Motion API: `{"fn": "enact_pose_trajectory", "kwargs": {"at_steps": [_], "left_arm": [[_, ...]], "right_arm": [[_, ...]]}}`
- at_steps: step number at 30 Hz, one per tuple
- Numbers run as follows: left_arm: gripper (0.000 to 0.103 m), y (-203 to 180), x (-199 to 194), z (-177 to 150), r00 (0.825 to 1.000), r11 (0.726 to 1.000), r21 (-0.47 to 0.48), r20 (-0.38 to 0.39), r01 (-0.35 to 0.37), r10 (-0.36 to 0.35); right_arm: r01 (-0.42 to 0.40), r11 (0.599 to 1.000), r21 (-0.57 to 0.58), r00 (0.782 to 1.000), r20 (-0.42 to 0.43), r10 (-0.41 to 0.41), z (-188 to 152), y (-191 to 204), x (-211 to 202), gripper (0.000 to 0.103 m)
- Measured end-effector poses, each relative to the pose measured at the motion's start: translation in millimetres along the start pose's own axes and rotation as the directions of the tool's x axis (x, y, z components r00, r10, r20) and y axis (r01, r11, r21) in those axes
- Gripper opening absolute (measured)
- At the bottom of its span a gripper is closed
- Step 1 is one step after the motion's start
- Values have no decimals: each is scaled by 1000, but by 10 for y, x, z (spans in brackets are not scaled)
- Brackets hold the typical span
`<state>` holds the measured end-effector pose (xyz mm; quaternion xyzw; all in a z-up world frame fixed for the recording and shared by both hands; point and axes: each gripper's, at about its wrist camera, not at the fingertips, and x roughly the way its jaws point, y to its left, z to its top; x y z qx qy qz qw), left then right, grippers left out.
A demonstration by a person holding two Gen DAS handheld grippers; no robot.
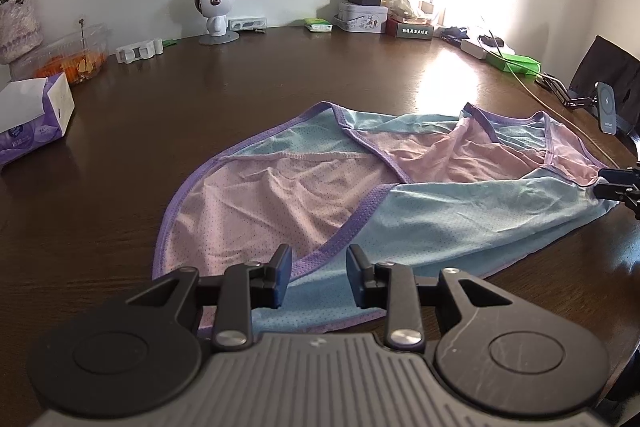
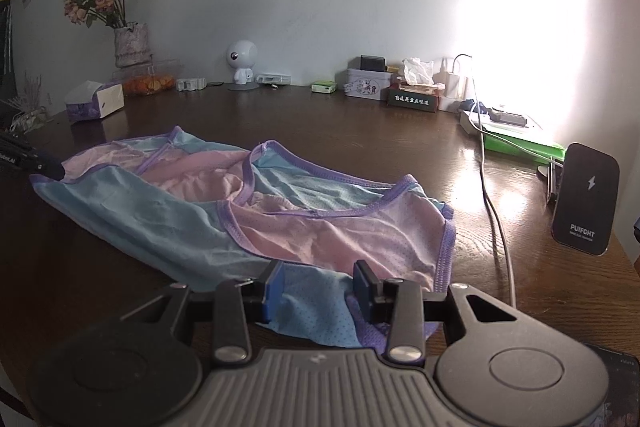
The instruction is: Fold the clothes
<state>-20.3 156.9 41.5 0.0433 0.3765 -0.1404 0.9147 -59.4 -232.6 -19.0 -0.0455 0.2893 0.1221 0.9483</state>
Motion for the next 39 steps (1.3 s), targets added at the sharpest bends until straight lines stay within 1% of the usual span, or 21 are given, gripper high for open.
{"fn": "enact_pose_trajectory", "kwargs": {"at_steps": [4,8,10,39], "left_arm": [[30,44,-21,-32,1000,1000,-19,12,1,-1],[30,77,20,-70,1000,1000,-19,-12,-17,16],[30,79,50,-94,999,1000,-11,-28,-21,20],[30,34,11,-132,999,1000,-3,-43,-16,16]], "right_arm": [[-11,1000,-18,999,-41,10,17,46,88,35],[-22,1000,-4,998,-59,21,8,14,108,35],[-27,1000,-1,998,-60,27,4,-5,110,35],[-36,999,1,997,-63,36,-42,-60,64,35]]}}
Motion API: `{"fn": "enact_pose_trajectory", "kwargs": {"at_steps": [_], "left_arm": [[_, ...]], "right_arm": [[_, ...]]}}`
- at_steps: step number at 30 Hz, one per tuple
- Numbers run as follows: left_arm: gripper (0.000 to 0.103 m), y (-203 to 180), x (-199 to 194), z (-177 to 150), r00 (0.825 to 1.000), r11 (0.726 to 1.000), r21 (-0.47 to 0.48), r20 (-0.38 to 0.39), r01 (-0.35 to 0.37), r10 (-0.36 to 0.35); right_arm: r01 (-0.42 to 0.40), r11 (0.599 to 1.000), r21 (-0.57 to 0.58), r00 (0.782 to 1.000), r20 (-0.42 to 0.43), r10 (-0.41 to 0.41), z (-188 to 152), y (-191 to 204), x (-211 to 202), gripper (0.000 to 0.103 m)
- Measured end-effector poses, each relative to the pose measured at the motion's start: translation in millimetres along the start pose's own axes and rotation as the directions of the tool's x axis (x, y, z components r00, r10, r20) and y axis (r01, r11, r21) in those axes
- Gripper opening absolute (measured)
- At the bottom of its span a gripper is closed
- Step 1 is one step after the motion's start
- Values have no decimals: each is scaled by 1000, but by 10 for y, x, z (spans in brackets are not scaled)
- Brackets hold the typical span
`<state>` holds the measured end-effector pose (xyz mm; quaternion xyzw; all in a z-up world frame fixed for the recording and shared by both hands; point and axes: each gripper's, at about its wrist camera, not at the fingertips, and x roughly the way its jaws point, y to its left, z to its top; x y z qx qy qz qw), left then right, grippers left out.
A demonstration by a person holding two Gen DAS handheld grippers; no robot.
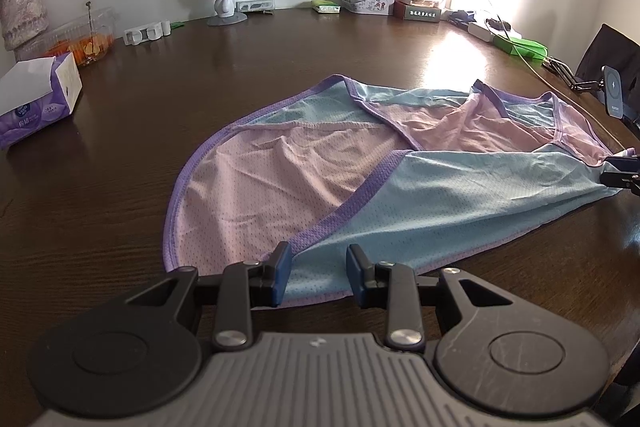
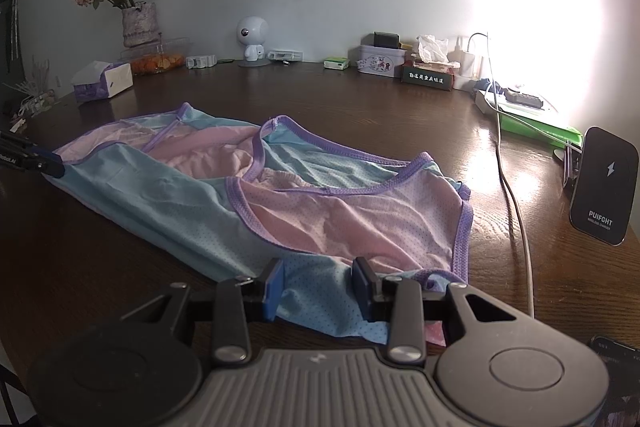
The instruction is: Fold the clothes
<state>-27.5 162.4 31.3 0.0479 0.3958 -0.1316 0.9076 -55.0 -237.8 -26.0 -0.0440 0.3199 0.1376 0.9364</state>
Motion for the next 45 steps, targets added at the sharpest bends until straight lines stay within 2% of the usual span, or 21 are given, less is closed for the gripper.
{"fn": "enact_pose_trajectory", "kwargs": {"at_steps": [45], "left_arm": [[31,12,2,-14,1000,1000,1,-7,-1,1]], "right_arm": [[-7,1000,-8,1000,3,7,-23,-3,-6,36]]}}
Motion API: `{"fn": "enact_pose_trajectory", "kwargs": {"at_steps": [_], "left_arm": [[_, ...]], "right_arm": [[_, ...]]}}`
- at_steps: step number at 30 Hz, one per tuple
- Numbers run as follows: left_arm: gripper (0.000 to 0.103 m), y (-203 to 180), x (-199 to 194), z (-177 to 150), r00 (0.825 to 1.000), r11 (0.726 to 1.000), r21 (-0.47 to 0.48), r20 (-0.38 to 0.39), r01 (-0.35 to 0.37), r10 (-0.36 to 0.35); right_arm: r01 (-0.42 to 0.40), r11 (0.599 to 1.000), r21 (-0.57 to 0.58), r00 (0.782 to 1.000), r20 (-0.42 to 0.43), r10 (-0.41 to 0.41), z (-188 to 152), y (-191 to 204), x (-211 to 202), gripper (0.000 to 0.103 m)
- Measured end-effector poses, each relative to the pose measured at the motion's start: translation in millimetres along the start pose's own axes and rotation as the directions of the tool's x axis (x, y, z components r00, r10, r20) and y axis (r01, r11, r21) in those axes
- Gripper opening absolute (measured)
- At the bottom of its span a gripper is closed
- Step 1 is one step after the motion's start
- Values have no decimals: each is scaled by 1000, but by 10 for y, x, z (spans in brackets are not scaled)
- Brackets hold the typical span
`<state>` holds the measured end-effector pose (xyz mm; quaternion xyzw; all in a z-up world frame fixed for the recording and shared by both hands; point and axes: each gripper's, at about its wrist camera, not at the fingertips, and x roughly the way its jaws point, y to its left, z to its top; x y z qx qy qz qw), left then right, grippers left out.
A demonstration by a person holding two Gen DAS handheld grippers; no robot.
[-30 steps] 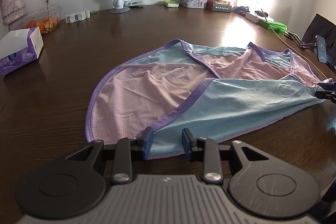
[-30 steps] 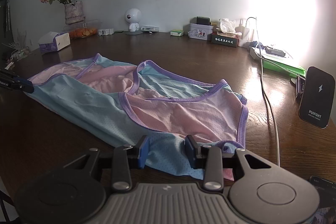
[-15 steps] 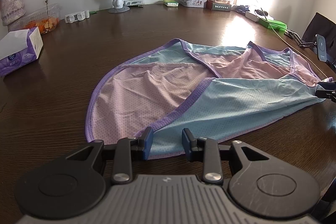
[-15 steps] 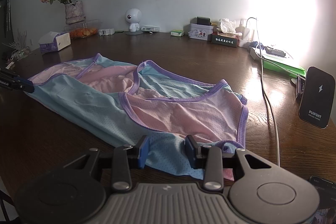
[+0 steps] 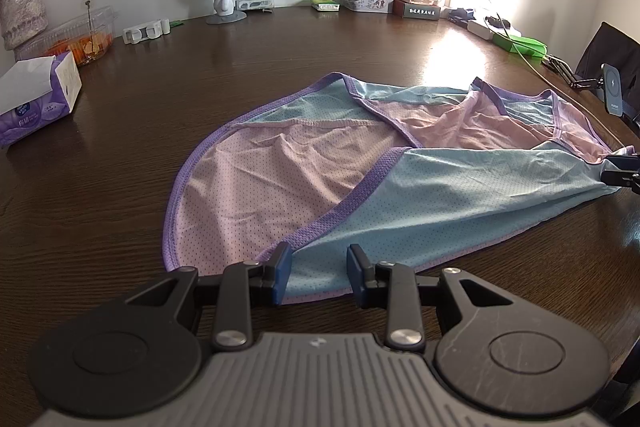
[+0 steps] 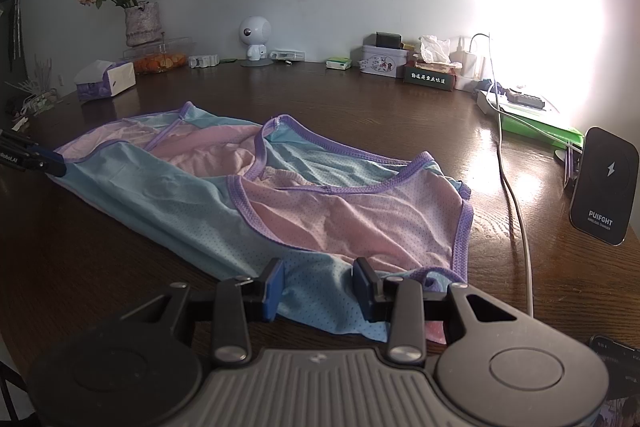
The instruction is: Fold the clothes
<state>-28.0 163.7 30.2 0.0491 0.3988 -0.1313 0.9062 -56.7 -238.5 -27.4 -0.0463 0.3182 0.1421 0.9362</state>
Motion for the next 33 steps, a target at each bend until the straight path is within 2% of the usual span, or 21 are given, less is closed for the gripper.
{"fn": "enact_pose_trajectory", "kwargs": {"at_steps": [3,6,8,10,13,17,20,24,25,28,31,33], "left_arm": [[31,19,-9,26,1000,1000,-15,2,10,-10],[34,36,-114,210,998,1000,-20,57,8,-7],[49,31,-166,395,994,1000,-12,107,-4,5],[53,-7,-110,618,990,1000,13,143,-10,8],[55,-106,190,969,990,997,77,138,-11,0],[58,-293,734,1397,995,987,160,92,17,-33],[58,-331,1135,1592,997,981,186,40,63,-71],[57,-205,1441,1649,990,972,192,-13,137,-137],[55,-158,1479,1639,987,970,181,-23,162,-161],[41,-70,1553,1580,979,963,178,-56,204,-197],[39,-1,1564,1513,976,957,190,-50,219,-213],[31,54,1561,1505,973,959,163,-39,231,-228]], "right_arm": [[-1,1000,0,1000,0,1,0,1,0,36],[-19,1000,2,1000,12,19,16,-18,-33,36],[-46,999,8,998,34,45,80,-47,-82,36],[-79,997,11,996,51,79,202,-75,-84,36],[-120,993,0,990,69,120,472,-56,42,36],[-165,986,31,985,57,163,914,-26,456,36],[-191,976,101,981,40,188,1204,-33,810,36],[-133,986,103,991,-3,134,1395,28,1188,36],[-128,986,106,991,-20,131,1416,33,1275,36],[-124,985,124,989,-65,133,1409,34,1489,36],[-117,986,117,987,-97,129,1354,52,1594,35],[-114,987,111,987,-101,125,1318,62,1618,22]]}}
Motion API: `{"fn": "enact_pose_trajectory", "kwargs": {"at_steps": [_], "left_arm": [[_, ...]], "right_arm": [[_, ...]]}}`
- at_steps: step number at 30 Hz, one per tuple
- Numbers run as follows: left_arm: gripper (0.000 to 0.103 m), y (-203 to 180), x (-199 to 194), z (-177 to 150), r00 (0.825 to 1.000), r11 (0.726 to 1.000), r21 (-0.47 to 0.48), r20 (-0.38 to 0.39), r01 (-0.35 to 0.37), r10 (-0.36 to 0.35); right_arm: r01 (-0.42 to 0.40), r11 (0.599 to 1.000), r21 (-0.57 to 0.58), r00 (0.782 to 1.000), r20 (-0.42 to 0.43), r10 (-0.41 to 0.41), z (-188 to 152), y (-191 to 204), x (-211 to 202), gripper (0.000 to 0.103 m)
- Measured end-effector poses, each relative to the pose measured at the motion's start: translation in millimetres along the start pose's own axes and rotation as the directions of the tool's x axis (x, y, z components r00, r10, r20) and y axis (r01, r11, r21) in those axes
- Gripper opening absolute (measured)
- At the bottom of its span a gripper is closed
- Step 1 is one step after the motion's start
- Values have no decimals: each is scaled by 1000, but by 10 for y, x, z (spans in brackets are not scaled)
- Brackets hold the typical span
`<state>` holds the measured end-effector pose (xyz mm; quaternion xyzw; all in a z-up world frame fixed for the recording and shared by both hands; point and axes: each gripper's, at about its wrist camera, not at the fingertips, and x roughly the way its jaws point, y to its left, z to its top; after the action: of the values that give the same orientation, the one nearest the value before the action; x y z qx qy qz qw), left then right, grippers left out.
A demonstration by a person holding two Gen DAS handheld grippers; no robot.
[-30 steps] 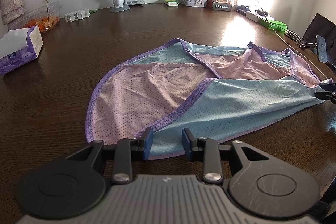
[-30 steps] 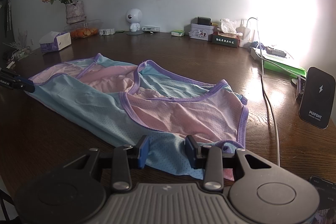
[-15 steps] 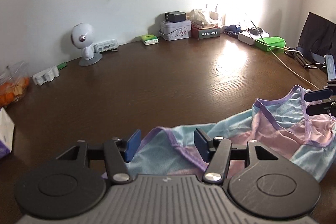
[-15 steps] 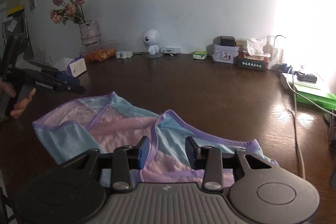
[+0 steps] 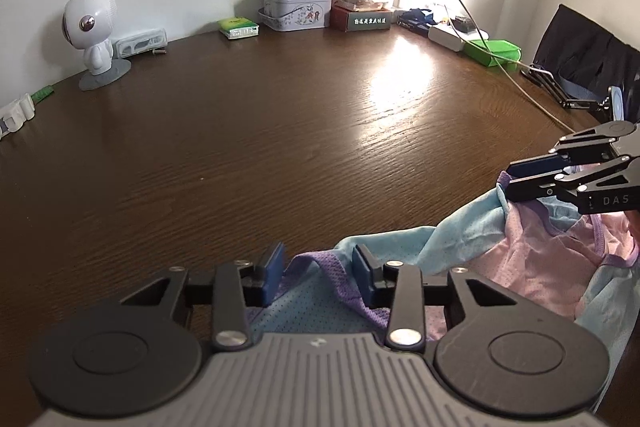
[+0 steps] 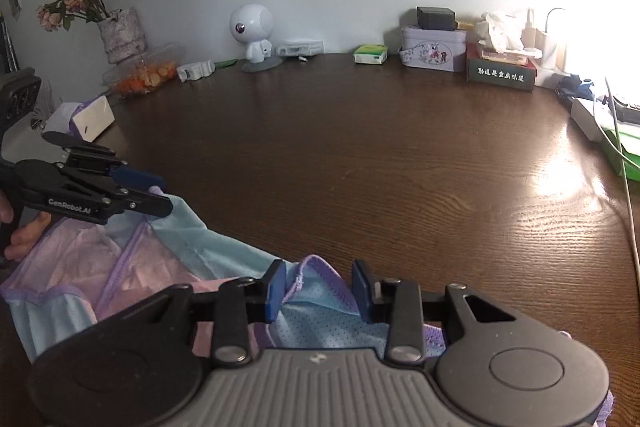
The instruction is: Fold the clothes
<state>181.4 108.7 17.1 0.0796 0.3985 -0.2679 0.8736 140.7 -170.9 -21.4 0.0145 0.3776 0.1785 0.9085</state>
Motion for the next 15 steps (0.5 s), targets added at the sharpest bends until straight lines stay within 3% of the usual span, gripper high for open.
{"fn": "enact_pose_trajectory", "kwargs": {"at_steps": [1,2,3,10,15], "left_arm": [[14,23,-6,1,1000,1000,-18,6,0,1],[8,32,-17,5,1000,1000,-28,11,2,-2],[8,21,-46,2,1000,1000,-25,22,3,-2],[7,-333,-620,-130,988,996,-7,126,-86,86],[7,-776,-884,-518,981,985,-23,84,-171,173]], "right_arm": [[-3,1000,-4,1000,2,3,-9,9,-2,19],[-8,1000,-7,1000,2,8,-13,19,-8,13],[-11,1000,-7,1000,6,11,-12,29,-18,9],[-41,998,-43,994,95,45,-43,126,-442,7],[-79,991,-103,991,102,90,-420,289,-922,6]]}}
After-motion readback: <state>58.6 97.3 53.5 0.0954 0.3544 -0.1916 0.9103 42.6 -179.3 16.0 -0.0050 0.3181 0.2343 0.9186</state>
